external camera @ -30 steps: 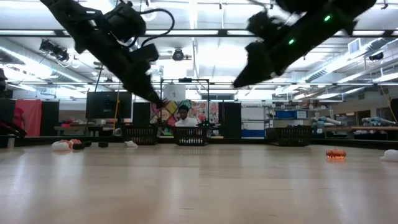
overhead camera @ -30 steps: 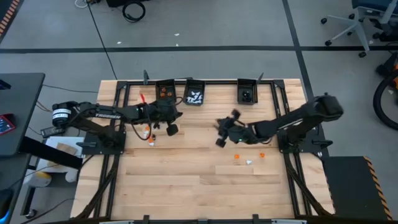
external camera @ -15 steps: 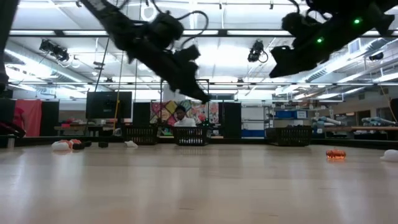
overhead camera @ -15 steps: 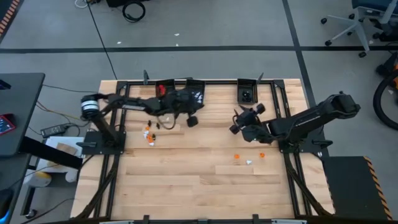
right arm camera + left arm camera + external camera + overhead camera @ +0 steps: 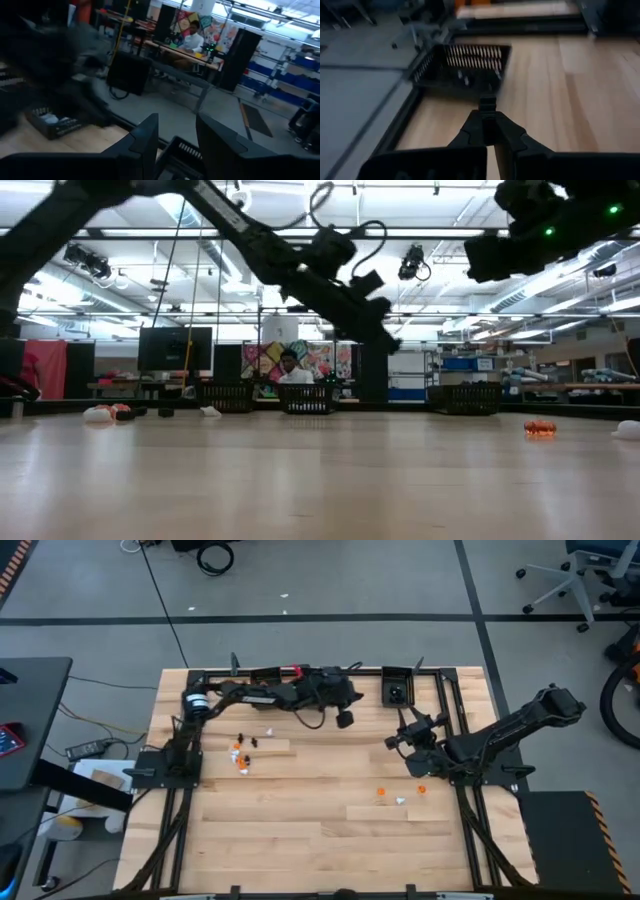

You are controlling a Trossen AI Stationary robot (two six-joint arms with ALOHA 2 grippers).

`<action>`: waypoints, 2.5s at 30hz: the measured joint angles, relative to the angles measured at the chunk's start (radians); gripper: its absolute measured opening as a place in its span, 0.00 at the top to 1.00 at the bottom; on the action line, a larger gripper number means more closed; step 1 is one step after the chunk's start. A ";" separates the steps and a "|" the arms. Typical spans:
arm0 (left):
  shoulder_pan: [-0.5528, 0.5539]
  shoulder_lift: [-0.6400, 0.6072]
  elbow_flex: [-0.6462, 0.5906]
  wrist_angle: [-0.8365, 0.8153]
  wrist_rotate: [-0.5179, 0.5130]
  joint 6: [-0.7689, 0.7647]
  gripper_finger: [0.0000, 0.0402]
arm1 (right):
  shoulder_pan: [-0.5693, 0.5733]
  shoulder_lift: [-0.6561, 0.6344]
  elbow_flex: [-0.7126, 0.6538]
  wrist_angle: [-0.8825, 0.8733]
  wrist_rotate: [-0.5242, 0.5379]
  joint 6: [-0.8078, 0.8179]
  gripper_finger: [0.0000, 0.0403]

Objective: Sort Halloween decoration
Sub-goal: Put the black voodoo toy into the right black bin

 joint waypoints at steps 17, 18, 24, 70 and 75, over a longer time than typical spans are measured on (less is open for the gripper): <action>-0.009 0.302 0.330 0.152 0.003 -0.114 0.96 | 0.026 -0.009 0.001 0.021 0.019 -0.024 0.66; -0.008 0.318 0.353 0.154 0.003 -0.118 0.96 | 0.026 -0.009 0.001 0.021 0.019 -0.024 0.66; -0.003 0.425 0.496 0.132 0.003 -0.171 0.96 | 0.026 -0.009 0.001 0.022 0.018 -0.024 0.66; -0.135 -0.373 -0.385 -0.055 -0.005 0.036 0.74 | 0.109 -0.028 0.013 0.139 -0.507 -0.410 0.66; -0.180 -0.611 -0.510 -0.404 -0.002 -0.133 0.74 | 0.040 -0.025 0.013 0.140 -0.600 -0.409 0.66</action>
